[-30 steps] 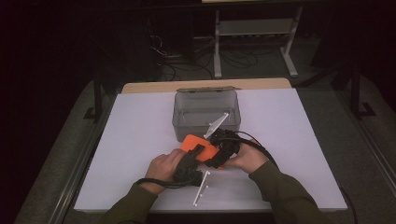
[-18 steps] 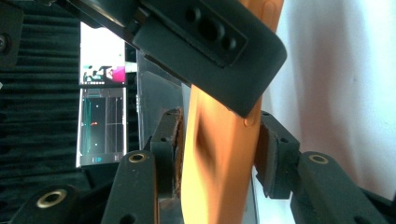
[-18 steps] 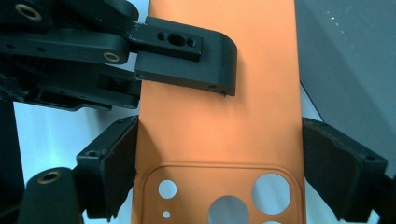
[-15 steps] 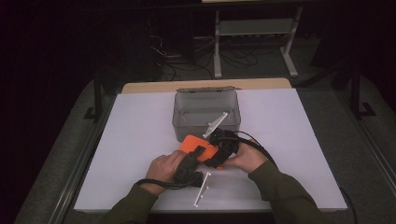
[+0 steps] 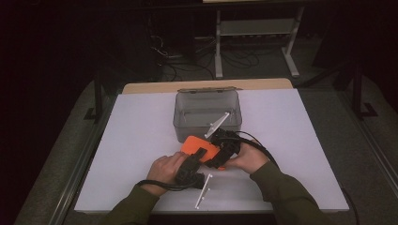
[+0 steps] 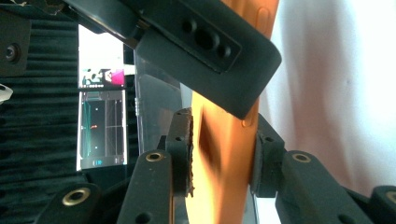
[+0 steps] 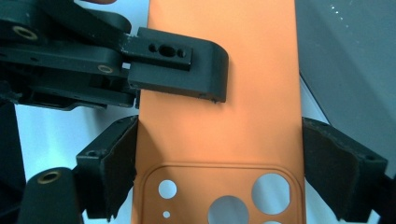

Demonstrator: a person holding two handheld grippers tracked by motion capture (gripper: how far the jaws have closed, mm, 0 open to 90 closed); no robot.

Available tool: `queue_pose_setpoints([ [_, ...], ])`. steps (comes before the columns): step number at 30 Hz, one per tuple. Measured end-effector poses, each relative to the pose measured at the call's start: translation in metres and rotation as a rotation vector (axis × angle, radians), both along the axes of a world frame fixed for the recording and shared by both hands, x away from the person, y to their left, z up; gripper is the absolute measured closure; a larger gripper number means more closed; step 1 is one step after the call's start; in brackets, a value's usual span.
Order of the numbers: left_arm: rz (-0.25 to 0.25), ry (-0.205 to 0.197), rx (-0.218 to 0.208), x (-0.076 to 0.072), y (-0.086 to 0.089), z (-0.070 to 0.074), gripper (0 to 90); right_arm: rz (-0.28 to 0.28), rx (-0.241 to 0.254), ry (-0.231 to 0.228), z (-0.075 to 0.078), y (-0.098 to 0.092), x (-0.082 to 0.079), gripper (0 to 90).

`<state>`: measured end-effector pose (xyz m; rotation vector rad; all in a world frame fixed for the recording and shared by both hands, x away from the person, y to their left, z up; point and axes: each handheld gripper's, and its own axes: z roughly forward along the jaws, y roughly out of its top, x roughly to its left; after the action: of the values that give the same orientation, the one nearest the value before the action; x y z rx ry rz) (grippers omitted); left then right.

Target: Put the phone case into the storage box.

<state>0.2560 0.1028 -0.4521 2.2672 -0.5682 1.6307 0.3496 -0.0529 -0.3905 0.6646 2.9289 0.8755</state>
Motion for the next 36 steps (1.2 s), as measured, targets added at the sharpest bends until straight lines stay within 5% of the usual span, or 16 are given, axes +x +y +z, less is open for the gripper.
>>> queue_pose_setpoints([
  [19,-0.025,0.005,0.03,-0.002,-0.001,0.001,73.0,0.001,0.006,0.038,-0.001,-0.003,0.002,15.3],
  [36,-0.059,-0.003,0.043,-0.004,-0.001,0.003,78.8,0.004,0.066,0.141,-0.004,-0.012,0.01,14.0],
])
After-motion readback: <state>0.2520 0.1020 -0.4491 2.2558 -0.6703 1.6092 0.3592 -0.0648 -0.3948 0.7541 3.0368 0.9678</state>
